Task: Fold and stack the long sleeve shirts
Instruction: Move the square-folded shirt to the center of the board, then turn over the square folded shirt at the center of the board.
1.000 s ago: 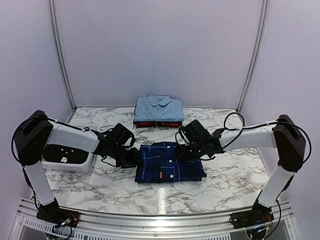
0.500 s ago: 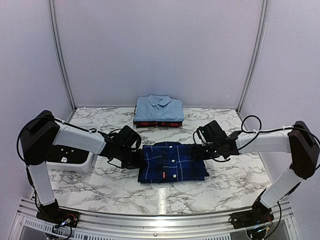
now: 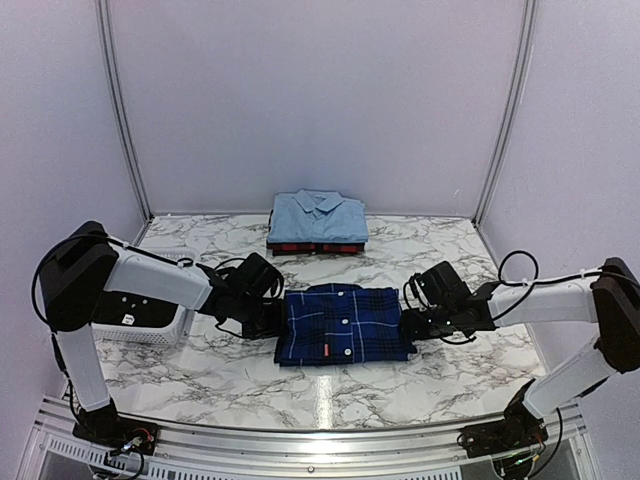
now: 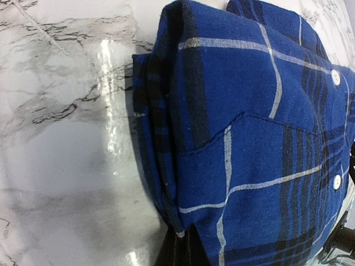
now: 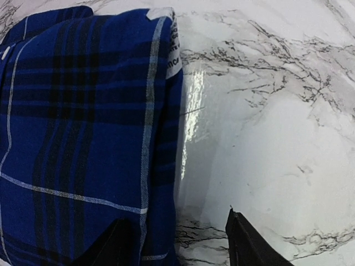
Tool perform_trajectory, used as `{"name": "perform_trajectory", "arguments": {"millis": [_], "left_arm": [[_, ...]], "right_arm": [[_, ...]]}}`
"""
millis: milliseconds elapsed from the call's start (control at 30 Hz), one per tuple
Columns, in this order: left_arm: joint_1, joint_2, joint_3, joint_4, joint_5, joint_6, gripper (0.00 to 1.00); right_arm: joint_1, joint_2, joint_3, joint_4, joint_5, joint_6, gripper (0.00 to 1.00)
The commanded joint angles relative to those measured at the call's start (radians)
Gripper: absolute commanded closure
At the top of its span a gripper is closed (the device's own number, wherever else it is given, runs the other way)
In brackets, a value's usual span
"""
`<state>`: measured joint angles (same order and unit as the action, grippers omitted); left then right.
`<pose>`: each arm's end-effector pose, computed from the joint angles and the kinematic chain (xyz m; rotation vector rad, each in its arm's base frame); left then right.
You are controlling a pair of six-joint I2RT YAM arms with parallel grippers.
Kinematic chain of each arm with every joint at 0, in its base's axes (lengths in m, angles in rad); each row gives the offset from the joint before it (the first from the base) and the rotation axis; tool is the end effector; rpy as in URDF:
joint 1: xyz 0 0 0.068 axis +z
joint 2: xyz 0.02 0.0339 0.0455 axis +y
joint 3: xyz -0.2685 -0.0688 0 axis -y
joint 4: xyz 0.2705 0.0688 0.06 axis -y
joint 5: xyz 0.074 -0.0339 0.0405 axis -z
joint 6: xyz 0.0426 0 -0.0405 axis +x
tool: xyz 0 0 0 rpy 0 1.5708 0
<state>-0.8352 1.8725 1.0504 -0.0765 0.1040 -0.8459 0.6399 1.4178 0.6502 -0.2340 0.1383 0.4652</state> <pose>0.2654 -0.2998 0.1215 0.0341 2.6597 -0.7845 0.2265 0.1613 0.1363 -0.1727 2.5708 0.2437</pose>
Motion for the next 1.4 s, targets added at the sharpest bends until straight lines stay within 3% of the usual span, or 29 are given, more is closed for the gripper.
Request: {"name": "perform_trajectory", "arguments": {"millis": [0,300,500,600,833,967,1233,1367], "left_arm": [[0.013,-0.043,-0.038,-0.083,-0.054,0.023,1.00],[0.065,-0.100,-0.079,-0.085,0.008,0.077,0.98],[0.080,-0.137,-0.133,-0.098,0.014,0.107,0.66],[0.082,-0.163,-0.157,-0.111,0.004,0.113,0.55],[0.047,-0.093,-0.118,-0.099,0.039,0.093,0.50],[0.024,-0.046,-0.105,-0.076,0.043,0.039,0.56],[-0.008,-0.021,-0.072,-0.047,-0.001,-0.014,1.00],[0.025,-0.104,-0.062,-0.133,-0.052,0.062,1.00]], "right_arm": [[-0.005,-0.018,-0.031,0.054,-0.081,0.030,0.50],[0.048,0.063,-0.014,0.100,-0.118,0.070,0.60],[0.064,0.092,-0.002,0.101,-0.113,0.075,0.61],[0.066,0.097,0.000,0.099,-0.111,0.076,0.61],[0.075,0.132,0.022,0.090,-0.113,0.068,0.61],[0.081,0.137,0.028,0.093,-0.117,0.066,0.62],[0.085,0.152,0.040,0.099,-0.123,0.051,0.61],[0.086,0.133,0.065,0.076,-0.120,0.033,0.61]]}}
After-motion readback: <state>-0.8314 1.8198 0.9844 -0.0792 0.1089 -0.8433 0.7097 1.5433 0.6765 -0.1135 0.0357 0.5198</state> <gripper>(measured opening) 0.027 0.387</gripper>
